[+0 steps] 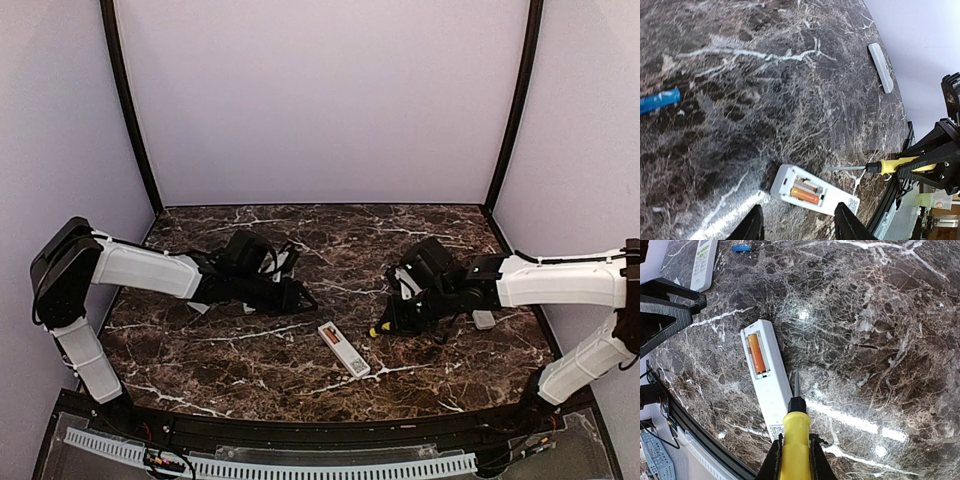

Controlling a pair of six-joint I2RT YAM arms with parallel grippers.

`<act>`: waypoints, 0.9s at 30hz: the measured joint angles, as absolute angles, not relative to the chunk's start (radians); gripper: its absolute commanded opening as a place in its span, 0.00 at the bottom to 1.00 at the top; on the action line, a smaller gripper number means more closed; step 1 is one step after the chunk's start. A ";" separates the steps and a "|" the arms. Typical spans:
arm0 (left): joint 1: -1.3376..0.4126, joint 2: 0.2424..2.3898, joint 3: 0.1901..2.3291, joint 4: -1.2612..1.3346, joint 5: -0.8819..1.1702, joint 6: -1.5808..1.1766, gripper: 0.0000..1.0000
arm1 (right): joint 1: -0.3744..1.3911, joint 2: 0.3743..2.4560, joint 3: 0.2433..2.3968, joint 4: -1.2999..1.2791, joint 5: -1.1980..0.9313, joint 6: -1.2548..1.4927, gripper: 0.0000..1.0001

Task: Unload the batteries from the remote control
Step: Move the remote control without the battery cover to the center of the board.

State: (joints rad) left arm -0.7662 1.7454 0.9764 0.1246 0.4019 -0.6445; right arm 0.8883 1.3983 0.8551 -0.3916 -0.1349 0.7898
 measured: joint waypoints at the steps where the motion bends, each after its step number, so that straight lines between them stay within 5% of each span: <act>1: -0.766 1.733 0.957 0.125 0.405 -0.658 0.48 | 0.890 1.396 0.852 -0.401 -0.139 0.792 0.00; 23: -0.789 1.690 0.835 0.126 0.432 -0.772 0.50 | 1.041 1.376 0.849 -0.498 -0.184 0.849 0.00; 27: -0.794 1.690 0.835 0.134 0.442 -0.766 0.57 | 1.041 1.352 0.859 -0.545 -0.110 0.892 0.00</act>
State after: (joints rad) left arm -0.7944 1.6897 0.8349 0.1341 0.4423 -0.7658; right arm 1.0409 1.3521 0.8593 -0.5449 -0.1104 0.8925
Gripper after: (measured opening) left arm 0.519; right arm 0.121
